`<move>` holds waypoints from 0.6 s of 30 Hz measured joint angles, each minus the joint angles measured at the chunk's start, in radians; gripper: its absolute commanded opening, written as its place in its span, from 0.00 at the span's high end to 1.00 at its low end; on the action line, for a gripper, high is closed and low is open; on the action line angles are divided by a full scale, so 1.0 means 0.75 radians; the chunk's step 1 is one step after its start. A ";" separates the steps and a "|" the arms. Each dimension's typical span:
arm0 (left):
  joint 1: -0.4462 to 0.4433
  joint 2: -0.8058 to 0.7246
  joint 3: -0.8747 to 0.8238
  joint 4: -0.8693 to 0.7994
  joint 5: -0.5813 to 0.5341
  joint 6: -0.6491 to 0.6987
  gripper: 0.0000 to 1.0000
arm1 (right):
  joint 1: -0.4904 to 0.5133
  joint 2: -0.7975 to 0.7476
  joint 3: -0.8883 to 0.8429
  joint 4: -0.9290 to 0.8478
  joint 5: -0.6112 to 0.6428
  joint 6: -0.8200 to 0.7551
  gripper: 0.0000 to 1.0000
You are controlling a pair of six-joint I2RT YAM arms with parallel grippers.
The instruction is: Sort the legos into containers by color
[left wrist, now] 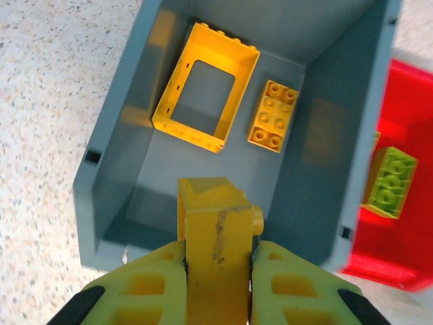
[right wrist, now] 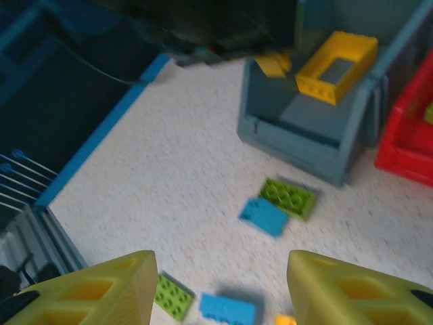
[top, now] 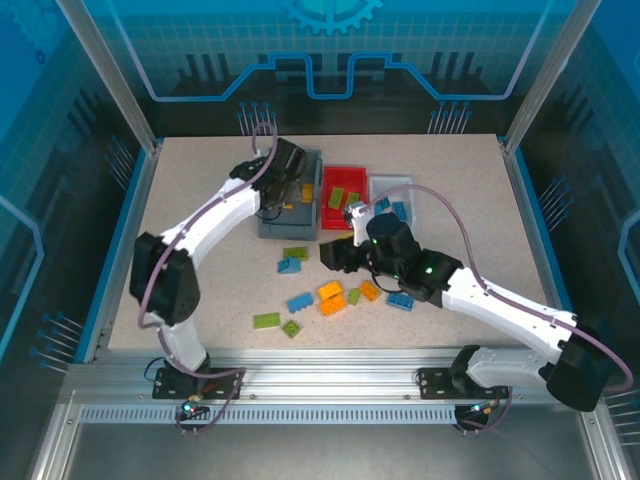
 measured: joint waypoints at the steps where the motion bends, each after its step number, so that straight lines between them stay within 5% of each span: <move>1: 0.010 0.063 0.040 -0.010 -0.004 0.027 0.88 | 0.000 0.012 0.017 0.017 -0.005 0.005 0.45; 11: 0.051 0.368 0.208 -0.106 -0.025 0.140 0.80 | -0.001 0.018 0.030 0.053 -0.019 0.036 0.45; 18: 0.055 0.378 0.220 -0.144 -0.039 0.147 0.52 | -0.001 0.012 -0.010 0.048 -0.018 0.049 0.44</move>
